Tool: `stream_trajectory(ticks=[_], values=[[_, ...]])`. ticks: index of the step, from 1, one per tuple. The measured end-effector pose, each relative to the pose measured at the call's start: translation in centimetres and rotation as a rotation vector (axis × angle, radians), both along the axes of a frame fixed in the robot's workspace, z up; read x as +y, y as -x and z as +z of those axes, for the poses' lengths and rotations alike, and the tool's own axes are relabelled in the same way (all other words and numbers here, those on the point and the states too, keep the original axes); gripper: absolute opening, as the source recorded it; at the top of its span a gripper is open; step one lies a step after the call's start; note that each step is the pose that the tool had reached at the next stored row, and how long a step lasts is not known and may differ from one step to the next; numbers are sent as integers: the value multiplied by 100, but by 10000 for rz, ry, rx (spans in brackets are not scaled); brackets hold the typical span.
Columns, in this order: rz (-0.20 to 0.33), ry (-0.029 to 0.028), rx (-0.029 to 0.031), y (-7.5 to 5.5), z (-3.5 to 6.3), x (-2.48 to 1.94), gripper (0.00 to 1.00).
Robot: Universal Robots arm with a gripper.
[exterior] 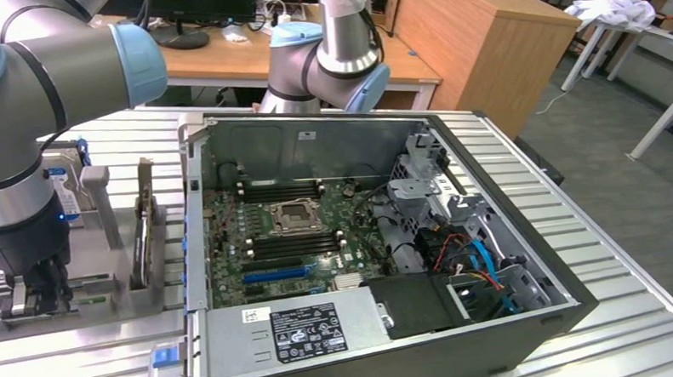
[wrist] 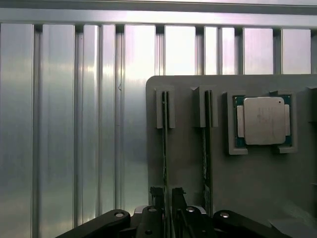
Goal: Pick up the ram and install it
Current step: 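Pick up the ram and move it above insertion slot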
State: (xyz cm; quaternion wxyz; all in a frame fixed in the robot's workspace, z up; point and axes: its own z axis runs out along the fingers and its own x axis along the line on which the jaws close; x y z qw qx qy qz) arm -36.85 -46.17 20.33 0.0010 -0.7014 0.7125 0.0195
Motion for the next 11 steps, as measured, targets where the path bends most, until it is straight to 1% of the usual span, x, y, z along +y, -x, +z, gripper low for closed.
stream_trajectory(ticks=[11], values=[[-1,2,1,1,-4,6,22]])
